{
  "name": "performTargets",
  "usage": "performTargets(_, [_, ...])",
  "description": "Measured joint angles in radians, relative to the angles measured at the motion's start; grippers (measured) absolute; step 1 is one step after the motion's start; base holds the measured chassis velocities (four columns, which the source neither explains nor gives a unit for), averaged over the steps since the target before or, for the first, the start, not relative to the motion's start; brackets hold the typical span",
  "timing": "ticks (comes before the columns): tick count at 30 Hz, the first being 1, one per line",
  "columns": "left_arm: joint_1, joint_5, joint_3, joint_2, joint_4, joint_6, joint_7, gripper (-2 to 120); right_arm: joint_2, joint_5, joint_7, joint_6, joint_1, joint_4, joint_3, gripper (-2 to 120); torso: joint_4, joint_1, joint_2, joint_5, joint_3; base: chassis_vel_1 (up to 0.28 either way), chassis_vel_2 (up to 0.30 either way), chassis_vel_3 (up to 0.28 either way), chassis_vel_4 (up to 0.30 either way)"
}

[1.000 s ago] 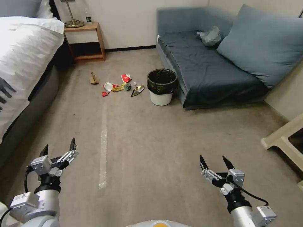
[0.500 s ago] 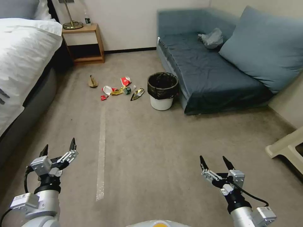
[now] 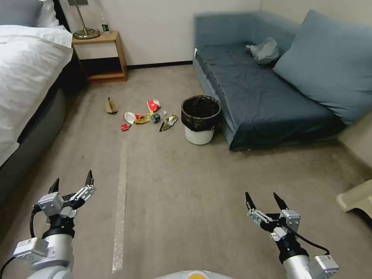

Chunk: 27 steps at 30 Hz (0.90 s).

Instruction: Pick up the trash can from the floor.

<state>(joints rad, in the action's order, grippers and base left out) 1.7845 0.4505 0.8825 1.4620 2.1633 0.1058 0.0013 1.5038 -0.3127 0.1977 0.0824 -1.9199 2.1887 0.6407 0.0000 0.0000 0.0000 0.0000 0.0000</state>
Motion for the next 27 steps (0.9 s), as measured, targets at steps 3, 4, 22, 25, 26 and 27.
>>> performTargets(3, [-0.002,0.0,-0.001,0.0,-0.003,0.0,0.0,100,-0.001,0.0,0.0,0.0,0.002,-0.003,0.0,100,-0.0002,0.0,0.0,0.0,0.0,-0.143,0.136,0.132,-0.144])
performTargets(4, [-0.002,0.0,-0.001,0.0,-0.003,0.0,0.0,100,-0.001,0.0,0.0,0.0,0.002,-0.003,0.0,100,-0.0002,0.0,0.0,0.0,0.0,-0.17,0.136,0.133,-0.137])
performTargets(22, [-0.005,0.0,-0.005,-0.003,-0.012,0.0,0.001,100,0.003,0.0,0.0,0.004,0.001,-0.005,0.003,100,0.0,0.0,0.0,0.0005,0.0,-0.16,0.159,0.156,-0.151])
performTargets(25, [-0.006,0.0,-0.007,-0.003,-0.013,0.0,0.001,100,0.004,0.0,0.0,0.005,0.001,-0.005,0.003,100,-0.0002,0.0,0.0,0.0004,0.0,-0.159,0.154,0.156,-0.158])
performTargets(26, [-0.006,0.0,-0.007,-0.003,-0.014,0.0,0.001,100,0.004,0.0,0.0,0.006,0.001,-0.005,0.003,100,-0.0002,0.0,0.0,-0.0003,0.0,-0.129,0.17,0.14,-0.168])
performTargets(27, [-0.006,0.0,-0.007,-0.004,-0.015,0.0,0.001,100,0.005,0.0,0.0,0.006,0.001,-0.004,0.003,100,0.0002,0.0,0.0,-0.0004,0.0,-0.129,0.182,0.149,-0.161])
